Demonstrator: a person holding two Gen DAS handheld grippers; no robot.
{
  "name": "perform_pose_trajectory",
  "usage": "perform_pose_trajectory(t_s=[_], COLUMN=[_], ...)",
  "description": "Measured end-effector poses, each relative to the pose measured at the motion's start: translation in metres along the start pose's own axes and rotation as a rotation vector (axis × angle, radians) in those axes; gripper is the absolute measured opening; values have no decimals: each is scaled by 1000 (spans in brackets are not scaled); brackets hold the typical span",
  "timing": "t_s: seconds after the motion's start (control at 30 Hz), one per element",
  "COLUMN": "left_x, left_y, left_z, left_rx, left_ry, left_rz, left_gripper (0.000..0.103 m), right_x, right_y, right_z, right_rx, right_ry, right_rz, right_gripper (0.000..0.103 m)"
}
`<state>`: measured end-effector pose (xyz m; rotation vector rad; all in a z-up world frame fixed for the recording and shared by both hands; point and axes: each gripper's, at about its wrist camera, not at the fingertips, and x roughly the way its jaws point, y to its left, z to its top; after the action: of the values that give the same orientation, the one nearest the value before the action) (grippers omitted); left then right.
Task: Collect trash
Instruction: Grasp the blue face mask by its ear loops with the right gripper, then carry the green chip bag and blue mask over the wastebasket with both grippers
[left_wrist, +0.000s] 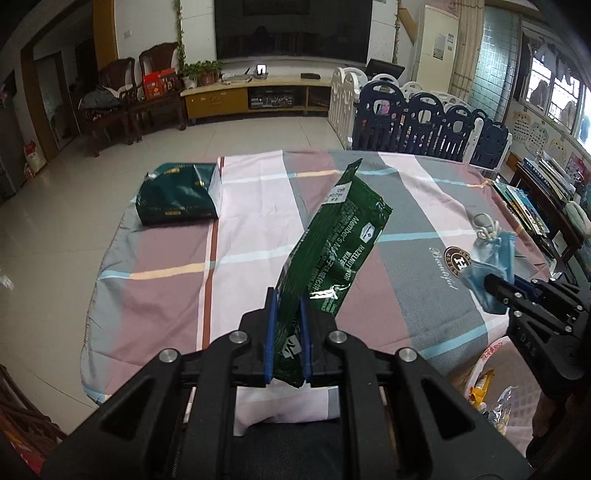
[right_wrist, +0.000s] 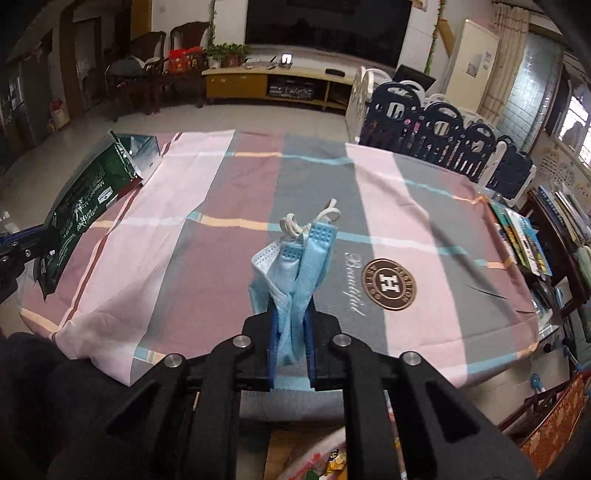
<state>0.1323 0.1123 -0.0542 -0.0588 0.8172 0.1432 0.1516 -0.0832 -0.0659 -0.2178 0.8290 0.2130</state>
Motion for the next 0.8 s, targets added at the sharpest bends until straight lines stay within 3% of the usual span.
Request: perform_pose_trajectory(t_s=[0.17,0.3,0.5,0.8], left_x=[-46,-63,-100,-151], left_y=[-18,-42,-81,-115], left_z=[1,-15,-46,-75], left_rx=[38,68,136,217], left_ry=[-82,-65,-75,-145], left_rz=[-4,-57,-122,-168], left_gripper=[13,13,13,13], right_x=[-45,-67,-123,-194], right_y=[-20,-22,-55,-91], right_z=[-16,-47,-71,-101], right_rx=[41,31,120,137], right_ry=[-40,-26,-57,-143], right_rz=[-36,-38,-37,-136], right_gripper=[13,13,13,13])
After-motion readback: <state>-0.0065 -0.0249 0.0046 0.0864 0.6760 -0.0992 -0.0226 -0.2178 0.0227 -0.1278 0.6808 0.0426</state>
